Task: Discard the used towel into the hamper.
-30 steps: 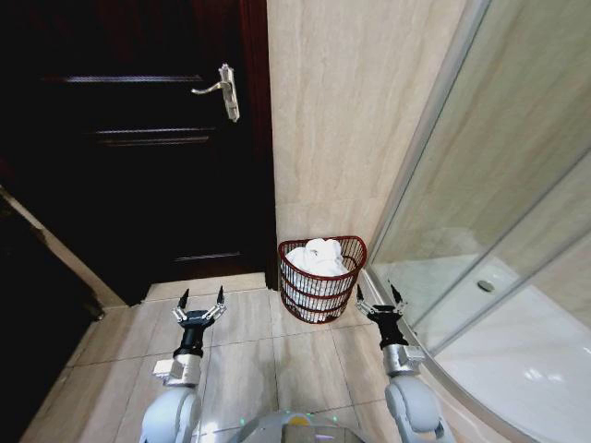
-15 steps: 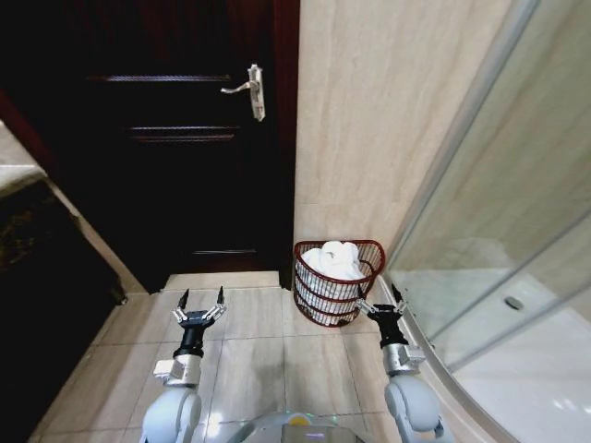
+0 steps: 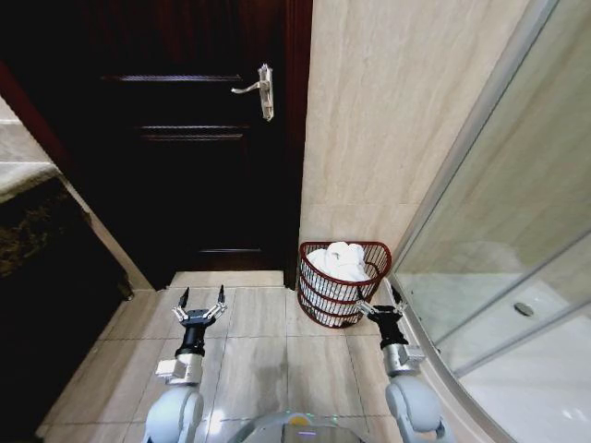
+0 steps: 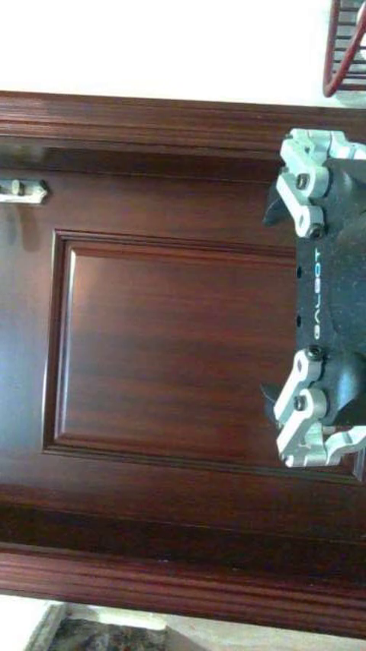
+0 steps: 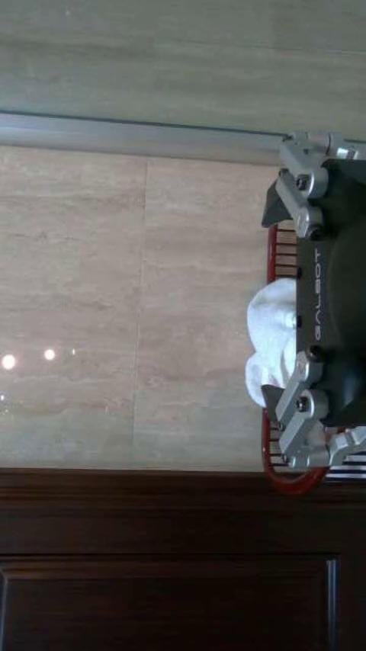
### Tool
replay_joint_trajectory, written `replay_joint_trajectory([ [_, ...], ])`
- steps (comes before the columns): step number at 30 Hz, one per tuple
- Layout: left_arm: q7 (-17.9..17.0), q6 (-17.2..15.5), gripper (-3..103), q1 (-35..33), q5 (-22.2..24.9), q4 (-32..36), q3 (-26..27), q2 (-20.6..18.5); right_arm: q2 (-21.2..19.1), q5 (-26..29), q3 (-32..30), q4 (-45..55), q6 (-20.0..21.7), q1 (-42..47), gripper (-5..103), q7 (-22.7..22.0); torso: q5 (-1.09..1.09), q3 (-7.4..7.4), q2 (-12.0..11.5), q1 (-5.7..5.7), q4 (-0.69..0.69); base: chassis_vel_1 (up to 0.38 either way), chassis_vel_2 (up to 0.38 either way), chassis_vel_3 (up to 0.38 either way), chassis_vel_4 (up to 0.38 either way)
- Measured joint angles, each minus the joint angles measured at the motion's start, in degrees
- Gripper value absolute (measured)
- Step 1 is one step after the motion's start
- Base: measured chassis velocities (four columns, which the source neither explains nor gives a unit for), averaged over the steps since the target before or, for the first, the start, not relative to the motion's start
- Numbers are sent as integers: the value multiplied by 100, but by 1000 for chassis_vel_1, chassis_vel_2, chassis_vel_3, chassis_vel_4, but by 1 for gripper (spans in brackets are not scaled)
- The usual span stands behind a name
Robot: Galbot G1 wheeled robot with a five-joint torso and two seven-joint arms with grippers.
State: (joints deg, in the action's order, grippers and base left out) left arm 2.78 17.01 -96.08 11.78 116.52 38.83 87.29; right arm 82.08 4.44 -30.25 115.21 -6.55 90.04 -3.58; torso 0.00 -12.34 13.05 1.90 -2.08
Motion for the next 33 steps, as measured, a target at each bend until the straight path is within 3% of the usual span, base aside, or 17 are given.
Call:
replay_joint_trajectory([
  [33, -41, -81, 100, 29, -19, -27, 16, 9, 26, 150, 48, -68, -105, -46, 100, -16, 0, 0, 0, 0, -1, 25, 26, -13, -18],
])
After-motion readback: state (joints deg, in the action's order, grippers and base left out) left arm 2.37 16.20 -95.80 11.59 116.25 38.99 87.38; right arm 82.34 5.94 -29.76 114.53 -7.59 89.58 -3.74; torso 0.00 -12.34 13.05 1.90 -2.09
